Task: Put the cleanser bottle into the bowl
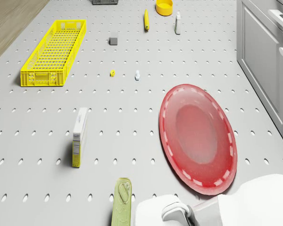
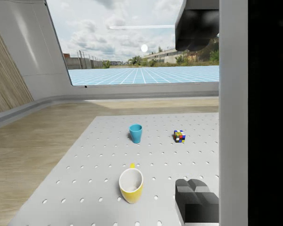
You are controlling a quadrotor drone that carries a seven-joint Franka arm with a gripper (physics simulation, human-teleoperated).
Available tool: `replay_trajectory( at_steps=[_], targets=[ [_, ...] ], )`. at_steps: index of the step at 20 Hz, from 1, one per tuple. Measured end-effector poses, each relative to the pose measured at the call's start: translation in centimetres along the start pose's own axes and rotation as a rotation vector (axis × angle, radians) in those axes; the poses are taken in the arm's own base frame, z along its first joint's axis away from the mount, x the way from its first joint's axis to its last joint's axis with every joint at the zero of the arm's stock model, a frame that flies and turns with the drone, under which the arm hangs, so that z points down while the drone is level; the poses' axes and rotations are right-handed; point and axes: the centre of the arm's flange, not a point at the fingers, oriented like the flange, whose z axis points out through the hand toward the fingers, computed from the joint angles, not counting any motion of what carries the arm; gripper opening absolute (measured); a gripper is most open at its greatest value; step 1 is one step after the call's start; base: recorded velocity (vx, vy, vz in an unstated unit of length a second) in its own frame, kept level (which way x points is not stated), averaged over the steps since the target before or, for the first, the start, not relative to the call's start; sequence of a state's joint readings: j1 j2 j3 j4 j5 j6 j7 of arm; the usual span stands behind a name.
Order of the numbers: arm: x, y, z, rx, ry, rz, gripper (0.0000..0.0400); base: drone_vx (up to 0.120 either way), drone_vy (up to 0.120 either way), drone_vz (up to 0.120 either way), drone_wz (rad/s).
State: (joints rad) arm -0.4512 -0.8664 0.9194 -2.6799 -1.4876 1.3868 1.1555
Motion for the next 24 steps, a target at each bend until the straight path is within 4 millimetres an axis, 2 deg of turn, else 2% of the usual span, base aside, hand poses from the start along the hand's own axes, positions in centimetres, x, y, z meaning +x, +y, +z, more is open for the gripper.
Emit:
replay_trajectory(
  at_steps=[4, 9, 16, 24],
  targets=[
    [-3.0, -3.0, 1.0, -0.315, 0.316, -0.011, 0.0400, 0.120, 0.000, 0.000, 0.000],
    [-4.7, -4.6, 2.4, -0.510, 0.516, -0.019, 0.0400, 0.120, 0.000, 0.000, 0.000],
    [-5.4, -5.3, 3.4, -0.606, 0.618, -0.023, 0.0400, 0.120, 0.000, -0.103, 0.000],
    [-5.6, -5.5, 3.7, -0.634, 0.649, -0.024, 0.0400, 0.120, -0.115, -0.120, 0.000]
  ],
)
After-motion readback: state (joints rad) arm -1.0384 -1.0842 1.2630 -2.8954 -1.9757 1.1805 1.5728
